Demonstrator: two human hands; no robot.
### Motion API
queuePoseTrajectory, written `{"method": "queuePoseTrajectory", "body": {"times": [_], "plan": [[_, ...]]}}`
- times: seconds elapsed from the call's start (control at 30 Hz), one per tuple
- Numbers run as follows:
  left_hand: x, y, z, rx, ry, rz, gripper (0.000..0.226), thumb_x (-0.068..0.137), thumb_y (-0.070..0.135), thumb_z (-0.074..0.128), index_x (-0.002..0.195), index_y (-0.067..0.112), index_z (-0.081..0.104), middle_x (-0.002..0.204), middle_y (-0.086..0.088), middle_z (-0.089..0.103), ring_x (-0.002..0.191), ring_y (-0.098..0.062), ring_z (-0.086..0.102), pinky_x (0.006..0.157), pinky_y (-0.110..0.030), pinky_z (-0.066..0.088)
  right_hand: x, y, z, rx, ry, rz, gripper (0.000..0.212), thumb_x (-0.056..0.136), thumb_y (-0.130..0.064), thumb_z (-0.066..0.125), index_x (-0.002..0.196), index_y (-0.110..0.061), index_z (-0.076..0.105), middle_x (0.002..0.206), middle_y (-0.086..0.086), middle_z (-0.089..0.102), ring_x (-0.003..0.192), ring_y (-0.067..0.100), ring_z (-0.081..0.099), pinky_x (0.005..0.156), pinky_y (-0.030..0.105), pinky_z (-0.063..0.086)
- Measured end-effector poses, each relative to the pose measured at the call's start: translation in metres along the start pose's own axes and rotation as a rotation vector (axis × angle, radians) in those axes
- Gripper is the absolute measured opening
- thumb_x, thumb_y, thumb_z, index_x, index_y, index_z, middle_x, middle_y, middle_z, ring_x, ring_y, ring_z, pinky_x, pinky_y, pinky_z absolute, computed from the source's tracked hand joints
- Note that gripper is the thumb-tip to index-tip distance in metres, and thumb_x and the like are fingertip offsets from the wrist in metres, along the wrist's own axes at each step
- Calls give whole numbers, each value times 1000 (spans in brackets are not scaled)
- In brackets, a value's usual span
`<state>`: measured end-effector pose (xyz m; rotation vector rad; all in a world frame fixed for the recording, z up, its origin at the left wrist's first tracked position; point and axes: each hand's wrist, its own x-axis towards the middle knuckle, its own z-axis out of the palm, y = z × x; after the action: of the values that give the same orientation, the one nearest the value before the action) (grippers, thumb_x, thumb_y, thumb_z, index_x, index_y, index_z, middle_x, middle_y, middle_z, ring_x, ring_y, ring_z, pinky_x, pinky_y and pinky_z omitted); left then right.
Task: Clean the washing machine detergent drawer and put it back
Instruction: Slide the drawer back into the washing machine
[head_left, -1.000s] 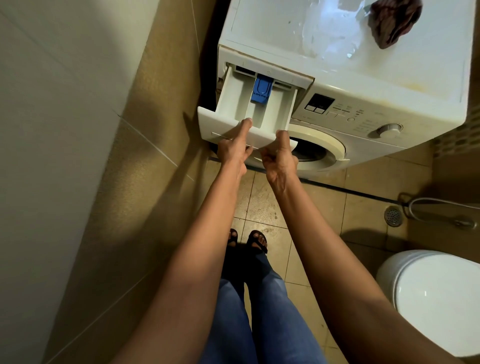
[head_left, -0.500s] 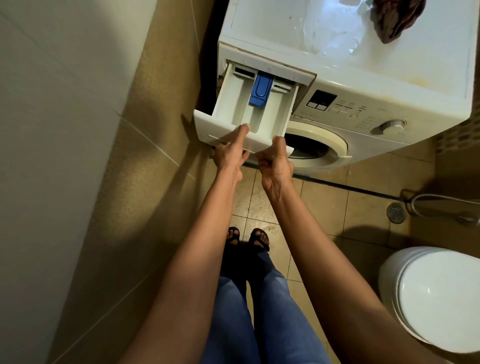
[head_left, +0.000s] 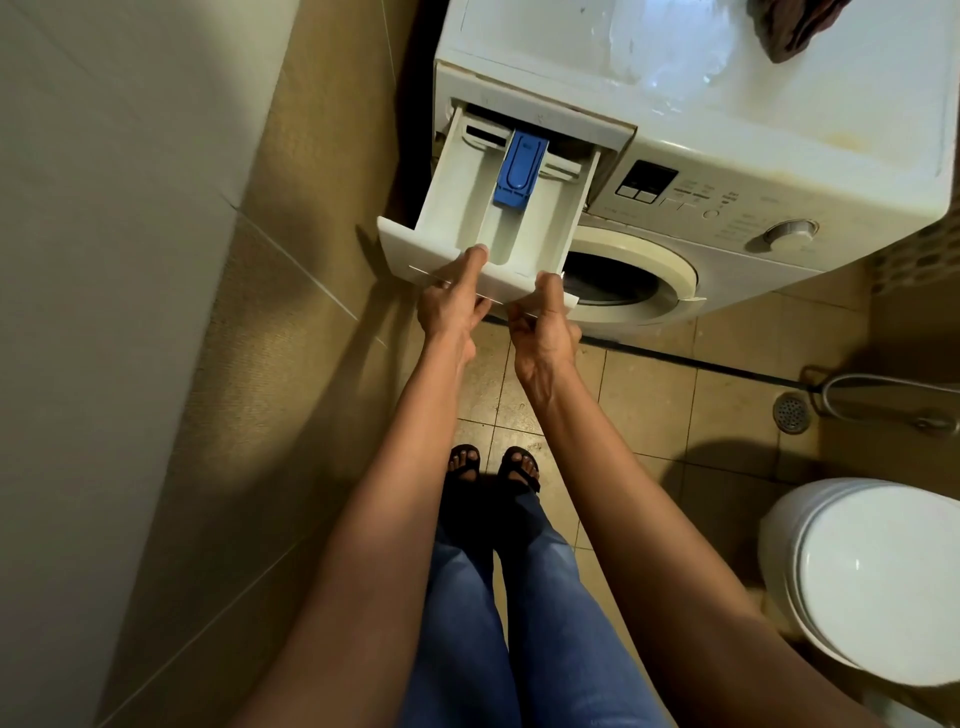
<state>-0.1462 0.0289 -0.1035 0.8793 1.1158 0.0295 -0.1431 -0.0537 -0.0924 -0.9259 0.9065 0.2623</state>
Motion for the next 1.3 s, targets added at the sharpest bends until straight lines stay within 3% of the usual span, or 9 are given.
{"method": "queuePoseTrajectory", "body": {"times": [0.2, 0.37, 0.57, 0.67, 0.8, 0.87, 1.1, 1.3], "plan": [[0, -1, 2, -24, -17, 4, 50, 79, 26, 78, 120, 7, 58, 122, -13, 62, 109, -25, 63, 83, -33, 59, 1, -2, 0, -3, -5, 9, 26, 79, -14, 70, 92, -8, 49, 88, 14, 59, 74, 20, 61, 61, 24, 52], [0, -4, 8, -36, -24, -15, 44, 79, 23, 79, 114, 11, 55, 121, -11, 62, 109, -25, 62, 88, -35, 57, 5, -6, 1, 0, 22, -11, 49, 81, -14, 69, 121, 3, 47, 97, 16, 58, 83, 24, 60, 61, 24, 53], [-1, -8, 13, -20, -24, -1, 35, 76, 26, 81, 97, 20, 53, 114, -7, 62, 102, -21, 62, 84, -30, 58, 7, -13, -2, 5, 19, 1, 31, 79, -16, 70, 102, -1, 55, 95, 17, 59, 79, 24, 59, 59, 25, 51], [-1, -7, 14, -18, -17, -6, 37, 77, 25, 80, 100, 18, 52, 118, -9, 60, 106, -22, 61, 84, -31, 58, 7, -13, -1, 22, 17, 0, 27, 79, -16, 70, 98, -2, 56, 92, 15, 59, 78, 23, 60, 58, 23, 52], [0, -6, 13, -6, -13, -13, 50, 77, 25, 80, 116, 9, 53, 121, -10, 60, 110, -24, 61, 87, -35, 57, 8, -10, -1, 5, 28, -14, 43, 81, -16, 69, 116, 3, 52, 97, 17, 59, 85, 25, 59, 58, 23, 51], [1, -7, 13, 2, -11, -8, 54, 77, 26, 80, 120, 7, 54, 121, -10, 61, 110, -24, 61, 87, -35, 58, 9, -9, -1, 2, 25, -22, 36, 81, -17, 68, 109, 1, 53, 97, 16, 59, 86, 25, 60, 58, 23, 51], [-6, -9, 8, -16, 8, 21, 35, 77, 25, 79, 103, 16, 57, 114, -7, 63, 102, -21, 63, 81, -30, 58, 2, -7, -4, 2, 16, 9, 29, 79, -16, 69, 99, -1, 54, 91, 17, 59, 77, 24, 58, 57, 24, 50], [-10, -10, 6, -22, 0, 35, 39, 77, 24, 78, 107, 14, 55, 112, -6, 63, 101, -20, 63, 82, -31, 58, -3, -9, -6, 10, 24, 16, 24, 79, -15, 70, 93, -1, 56, 94, 17, 59, 81, 25, 60, 57, 22, 50]]}}
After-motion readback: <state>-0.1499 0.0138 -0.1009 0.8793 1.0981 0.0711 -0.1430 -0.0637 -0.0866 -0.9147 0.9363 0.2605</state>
